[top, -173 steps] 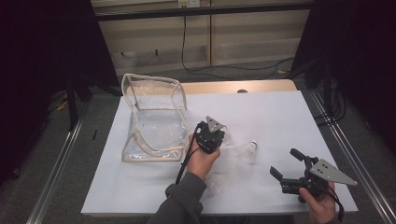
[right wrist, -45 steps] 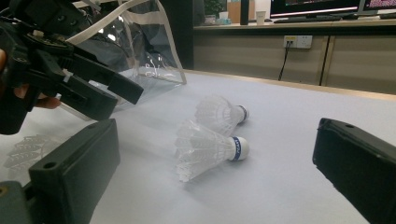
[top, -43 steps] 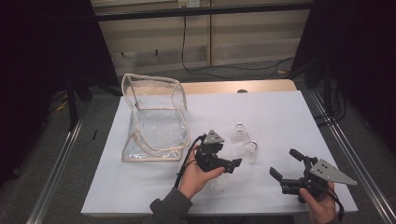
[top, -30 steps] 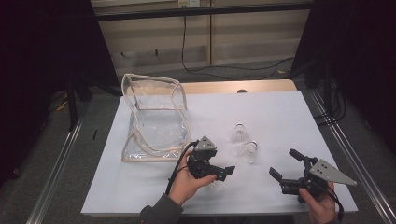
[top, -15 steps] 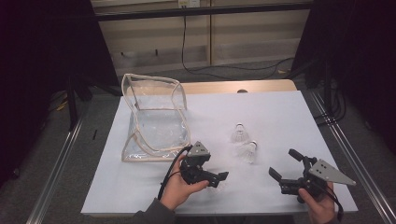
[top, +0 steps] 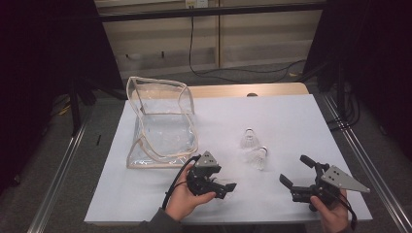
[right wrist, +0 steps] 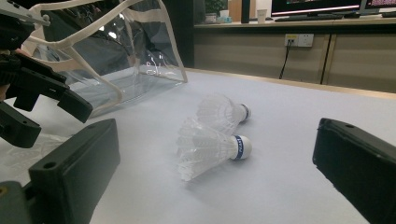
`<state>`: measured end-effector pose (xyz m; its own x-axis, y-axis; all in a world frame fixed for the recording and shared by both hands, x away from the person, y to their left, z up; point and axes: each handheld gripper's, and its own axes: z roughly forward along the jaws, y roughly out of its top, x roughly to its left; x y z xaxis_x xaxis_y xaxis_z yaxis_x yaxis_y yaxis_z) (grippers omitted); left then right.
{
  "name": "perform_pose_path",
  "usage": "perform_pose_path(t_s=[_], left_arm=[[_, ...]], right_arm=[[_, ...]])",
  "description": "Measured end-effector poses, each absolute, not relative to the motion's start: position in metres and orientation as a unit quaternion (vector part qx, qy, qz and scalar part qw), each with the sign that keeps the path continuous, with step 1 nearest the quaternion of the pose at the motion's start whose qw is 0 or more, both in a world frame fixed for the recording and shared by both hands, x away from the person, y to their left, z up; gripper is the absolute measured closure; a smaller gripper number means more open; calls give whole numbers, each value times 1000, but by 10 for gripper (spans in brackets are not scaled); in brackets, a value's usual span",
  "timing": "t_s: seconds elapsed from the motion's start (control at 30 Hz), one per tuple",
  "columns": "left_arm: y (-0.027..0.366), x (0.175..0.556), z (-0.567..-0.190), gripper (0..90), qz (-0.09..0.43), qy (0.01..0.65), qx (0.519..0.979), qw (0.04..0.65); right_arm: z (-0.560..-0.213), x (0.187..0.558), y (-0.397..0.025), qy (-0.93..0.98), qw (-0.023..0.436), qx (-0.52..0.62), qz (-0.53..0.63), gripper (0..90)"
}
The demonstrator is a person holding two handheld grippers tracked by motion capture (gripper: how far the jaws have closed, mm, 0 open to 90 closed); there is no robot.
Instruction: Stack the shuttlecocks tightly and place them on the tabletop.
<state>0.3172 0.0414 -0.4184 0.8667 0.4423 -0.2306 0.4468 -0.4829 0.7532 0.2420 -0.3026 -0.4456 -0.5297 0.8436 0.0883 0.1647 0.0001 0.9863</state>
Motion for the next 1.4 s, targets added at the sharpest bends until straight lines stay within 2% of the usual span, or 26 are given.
perform_pose_path(t_s=[0.13, 0.47, 0.57, 0.7, 0.93, 0.97, 1.4], left_arm=[[42, 315, -420, 243, 1, 251, 865, 434], [42, 309, -424, 246, 18, 242, 874, 421], [43, 310, -426, 284, 26, 248, 878, 409], [44, 311, -426, 367, 32, 244, 876, 416], [43, 316, -422, 567, 43, 249, 870, 422], [43, 317, -421, 619, 46, 249, 869, 425], [44, 329, -416, 785, 61, 272, 853, 442]], right_arm=[[-446, 242, -303, 645, 288, 389, 591, 3], [-445, 242, -302, 647, 289, 388, 590, 3], [-445, 242, -302, 647, 289, 388, 589, 3], [-445, 242, -302, 647, 289, 387, 590, 3], [-445, 242, -302, 646, 288, 388, 591, 3], [-446, 242, -302, 647, 288, 388, 590, 3], [-446, 242, -303, 647, 287, 388, 590, 3]])
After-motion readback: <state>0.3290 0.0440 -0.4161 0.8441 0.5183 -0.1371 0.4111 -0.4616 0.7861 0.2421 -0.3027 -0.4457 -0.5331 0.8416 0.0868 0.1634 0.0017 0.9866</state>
